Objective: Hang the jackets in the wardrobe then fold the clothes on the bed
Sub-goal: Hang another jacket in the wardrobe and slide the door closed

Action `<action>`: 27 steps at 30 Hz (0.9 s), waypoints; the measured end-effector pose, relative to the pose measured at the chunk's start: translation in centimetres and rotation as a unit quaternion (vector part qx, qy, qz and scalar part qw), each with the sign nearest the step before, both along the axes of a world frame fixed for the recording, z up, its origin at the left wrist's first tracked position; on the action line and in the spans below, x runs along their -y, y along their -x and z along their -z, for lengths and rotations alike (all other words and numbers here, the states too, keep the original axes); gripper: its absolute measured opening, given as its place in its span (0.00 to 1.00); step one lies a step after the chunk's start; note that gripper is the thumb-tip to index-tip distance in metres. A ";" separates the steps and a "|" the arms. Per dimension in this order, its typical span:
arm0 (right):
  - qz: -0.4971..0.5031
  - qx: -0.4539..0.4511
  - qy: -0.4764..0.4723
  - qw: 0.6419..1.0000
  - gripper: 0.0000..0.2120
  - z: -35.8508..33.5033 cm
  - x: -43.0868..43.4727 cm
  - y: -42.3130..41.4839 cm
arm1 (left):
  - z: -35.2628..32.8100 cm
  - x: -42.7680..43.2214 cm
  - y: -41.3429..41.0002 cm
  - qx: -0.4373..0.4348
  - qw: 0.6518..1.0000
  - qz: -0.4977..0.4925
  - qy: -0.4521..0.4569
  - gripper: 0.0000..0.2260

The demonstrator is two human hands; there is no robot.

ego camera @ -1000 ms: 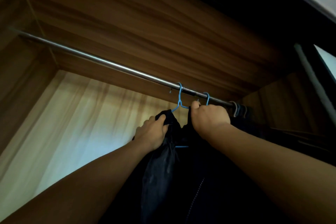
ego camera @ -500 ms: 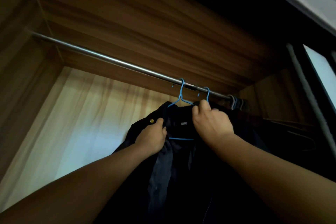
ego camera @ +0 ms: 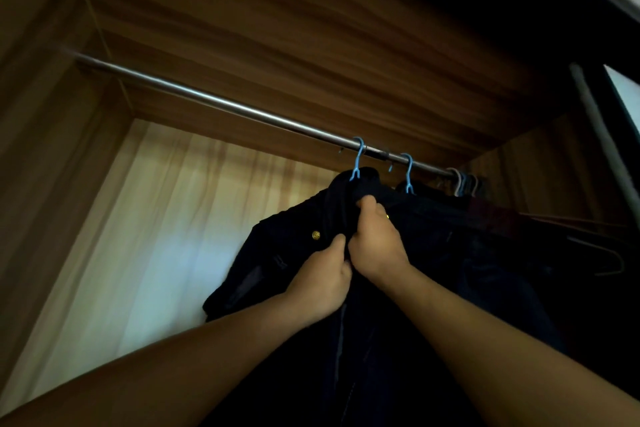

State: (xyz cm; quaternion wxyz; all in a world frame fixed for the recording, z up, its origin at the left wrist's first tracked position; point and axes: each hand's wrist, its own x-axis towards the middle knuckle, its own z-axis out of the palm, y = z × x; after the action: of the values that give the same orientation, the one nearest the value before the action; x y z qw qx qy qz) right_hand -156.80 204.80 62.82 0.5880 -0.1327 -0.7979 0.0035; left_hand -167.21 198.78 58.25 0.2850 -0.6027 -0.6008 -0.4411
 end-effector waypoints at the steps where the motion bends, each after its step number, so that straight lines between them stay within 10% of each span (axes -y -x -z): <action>1: -0.016 0.014 0.000 1.000 0.19 -0.3 -0.1 0.0 | -0.1 0.1 0.1 0.000 1.000 0.008 0.006 0.03; 16: -0.012 0.123 -0.026 0.992 0.41 3.8 -1.5 -0.6 | 1.7 -0.3 1.3 0.012 1.000 0.017 0.020 0.08; 23: -0.016 0.127 -0.021 0.992 0.42 11.9 -2.7 -1.3 | 9.3 0.0 1.2 0.142 0.987 0.070 0.040 0.36; 27: -0.046 0.153 0.010 0.987 0.40 17.3 -2.7 -1.9 | 13.0 1.6 0.9 0.133 0.987 0.027 0.089 0.34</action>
State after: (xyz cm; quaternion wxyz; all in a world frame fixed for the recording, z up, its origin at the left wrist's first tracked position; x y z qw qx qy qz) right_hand -154.90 207.50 45.54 0.4569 -0.1008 -0.8836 0.0187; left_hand -168.15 197.18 45.26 0.1358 -0.5776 -0.6538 -0.4695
